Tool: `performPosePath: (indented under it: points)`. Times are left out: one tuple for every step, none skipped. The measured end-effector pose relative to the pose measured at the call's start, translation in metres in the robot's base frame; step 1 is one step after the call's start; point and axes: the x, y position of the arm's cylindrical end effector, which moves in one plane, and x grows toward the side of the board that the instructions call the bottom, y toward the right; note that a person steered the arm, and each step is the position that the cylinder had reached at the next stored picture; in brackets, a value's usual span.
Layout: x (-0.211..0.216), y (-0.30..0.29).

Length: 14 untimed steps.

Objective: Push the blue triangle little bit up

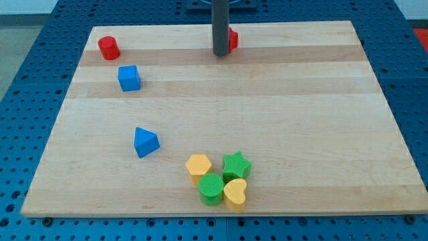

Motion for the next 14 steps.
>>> performPosePath:
  points:
    - [0.046,-0.050]
    - [0.104,-0.090]
    - [0.110,-0.093]
    - [0.115,-0.093]
    - [0.165,-0.098]
    - [0.174,-0.098]
    - [0.174,-0.103]
    - [0.174,-0.152]
    - [0.187,-0.177]
    - [0.259,-0.174]
    - [0.274,-0.156]
    - [0.257,-0.109]
    - [0.217,-0.062]
    - [0.182,-0.028]
